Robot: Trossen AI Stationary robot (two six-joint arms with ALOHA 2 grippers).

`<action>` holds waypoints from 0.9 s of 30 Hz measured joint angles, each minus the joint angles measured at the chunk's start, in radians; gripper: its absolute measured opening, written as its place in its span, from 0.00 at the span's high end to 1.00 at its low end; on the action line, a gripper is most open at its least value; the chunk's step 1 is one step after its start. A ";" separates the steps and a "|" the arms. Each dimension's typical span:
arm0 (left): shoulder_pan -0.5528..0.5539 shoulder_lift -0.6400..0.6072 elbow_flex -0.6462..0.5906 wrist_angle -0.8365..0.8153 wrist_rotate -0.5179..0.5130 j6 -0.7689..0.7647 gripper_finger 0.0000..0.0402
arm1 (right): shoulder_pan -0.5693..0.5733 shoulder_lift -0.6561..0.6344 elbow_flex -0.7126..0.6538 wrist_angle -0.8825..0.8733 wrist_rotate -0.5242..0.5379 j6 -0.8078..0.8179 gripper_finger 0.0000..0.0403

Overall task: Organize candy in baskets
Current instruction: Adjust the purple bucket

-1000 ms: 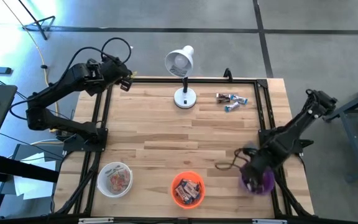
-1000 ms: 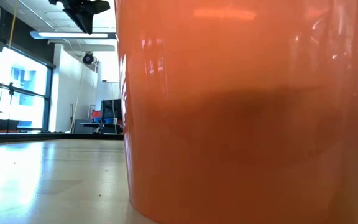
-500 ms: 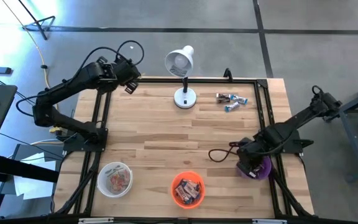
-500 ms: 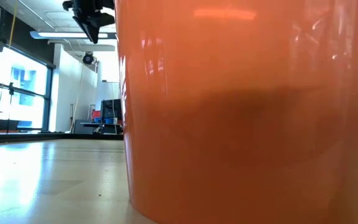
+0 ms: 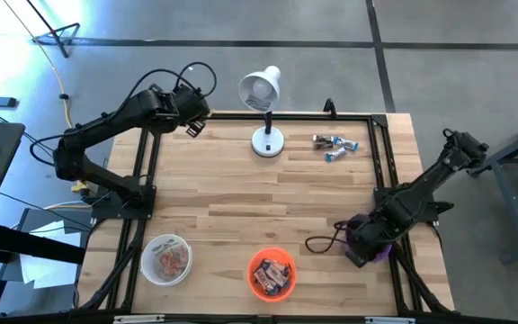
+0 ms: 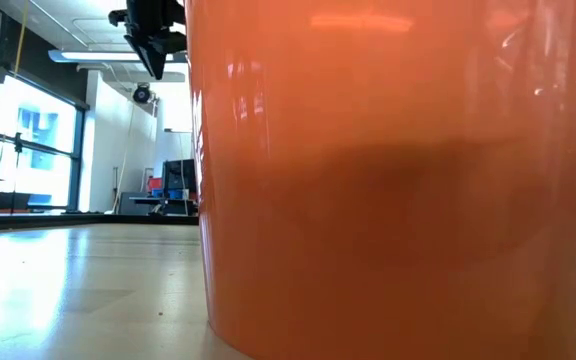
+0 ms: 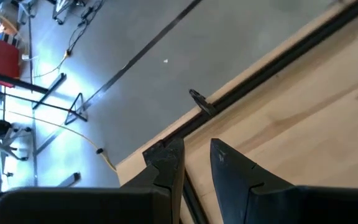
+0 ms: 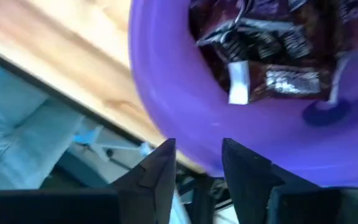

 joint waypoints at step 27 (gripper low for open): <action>0.000 -0.137 0.000 0.000 -0.052 -0.034 0.84 | 0.114 -0.008 0.000 0.125 0.145 0.267 0.80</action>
